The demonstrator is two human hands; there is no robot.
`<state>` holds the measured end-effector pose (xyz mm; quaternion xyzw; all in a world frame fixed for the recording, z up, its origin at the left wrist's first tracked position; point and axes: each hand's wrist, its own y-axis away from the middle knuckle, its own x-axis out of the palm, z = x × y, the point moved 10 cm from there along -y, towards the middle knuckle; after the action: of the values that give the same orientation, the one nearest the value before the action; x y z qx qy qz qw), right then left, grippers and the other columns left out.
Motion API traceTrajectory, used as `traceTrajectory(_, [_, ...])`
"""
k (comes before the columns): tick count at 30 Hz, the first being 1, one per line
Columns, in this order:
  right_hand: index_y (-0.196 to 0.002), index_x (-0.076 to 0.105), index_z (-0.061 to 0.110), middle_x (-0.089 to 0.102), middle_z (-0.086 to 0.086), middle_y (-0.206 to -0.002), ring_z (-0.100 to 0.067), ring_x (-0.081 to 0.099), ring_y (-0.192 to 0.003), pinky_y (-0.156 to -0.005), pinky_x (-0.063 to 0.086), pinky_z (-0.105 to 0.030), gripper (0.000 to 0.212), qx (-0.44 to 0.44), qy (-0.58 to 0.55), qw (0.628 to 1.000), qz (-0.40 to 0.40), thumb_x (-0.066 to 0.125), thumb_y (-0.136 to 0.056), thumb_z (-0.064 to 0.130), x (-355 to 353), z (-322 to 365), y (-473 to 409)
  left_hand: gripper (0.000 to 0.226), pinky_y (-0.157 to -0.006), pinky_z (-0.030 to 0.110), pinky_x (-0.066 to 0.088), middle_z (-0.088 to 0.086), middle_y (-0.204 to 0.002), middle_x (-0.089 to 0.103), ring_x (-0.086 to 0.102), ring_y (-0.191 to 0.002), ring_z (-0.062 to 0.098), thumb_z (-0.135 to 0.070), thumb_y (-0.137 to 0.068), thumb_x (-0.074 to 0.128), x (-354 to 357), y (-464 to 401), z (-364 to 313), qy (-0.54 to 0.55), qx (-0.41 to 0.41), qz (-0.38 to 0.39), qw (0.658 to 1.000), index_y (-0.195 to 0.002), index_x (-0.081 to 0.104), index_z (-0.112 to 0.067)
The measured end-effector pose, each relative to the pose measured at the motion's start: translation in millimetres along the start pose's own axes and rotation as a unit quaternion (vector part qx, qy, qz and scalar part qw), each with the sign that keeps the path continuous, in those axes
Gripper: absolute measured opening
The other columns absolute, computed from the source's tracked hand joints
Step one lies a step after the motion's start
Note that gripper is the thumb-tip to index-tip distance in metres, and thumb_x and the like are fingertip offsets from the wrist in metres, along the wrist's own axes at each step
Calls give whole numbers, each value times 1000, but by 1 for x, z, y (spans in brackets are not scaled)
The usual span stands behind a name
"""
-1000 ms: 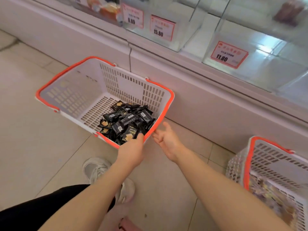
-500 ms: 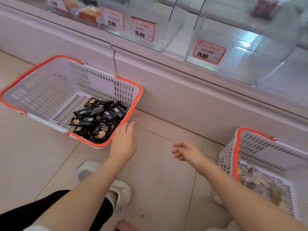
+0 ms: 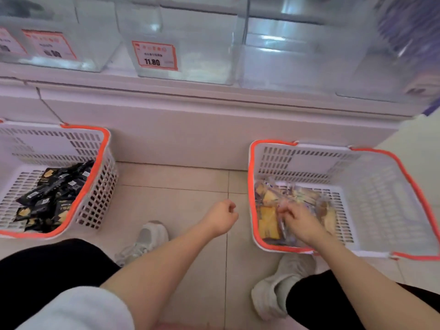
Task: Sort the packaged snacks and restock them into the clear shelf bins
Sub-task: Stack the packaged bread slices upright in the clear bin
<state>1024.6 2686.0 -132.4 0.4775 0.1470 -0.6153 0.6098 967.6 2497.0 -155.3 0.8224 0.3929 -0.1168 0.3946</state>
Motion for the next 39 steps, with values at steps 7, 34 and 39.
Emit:
traceTrajectory(7, [-135,43,15,52,-11,-134,-29,51,-119,-93,42,-34,48,-6,195,973,120,49,-88,23,22,-71,34,33,-92,40,48,21,-116,62,59,-107,29,-16,-93,51,58,-23,-39,149,-41,-3,988,-119,57,4])
traceTrajectory(34, [-115,52,18,59,-7,-112,-25,57,-99,-77,46,-35,34,-168,201,936,235,58,-89,38,125,89,33,34,-85,38,45,24,-116,60,57,-105,37,-2,-85,49,-113,23,97,54,-102,-184,976,-118,52,4])
traceTrajectory(39, [-108,58,16,62,-3,-107,-21,57,-96,-80,45,-33,37,-153,194,944,218,60,-85,46,67,106,5,44,-104,35,29,17,-132,46,39,-125,31,-6,-85,52,-131,22,27,-51,23,-243,968,-128,46,-1])
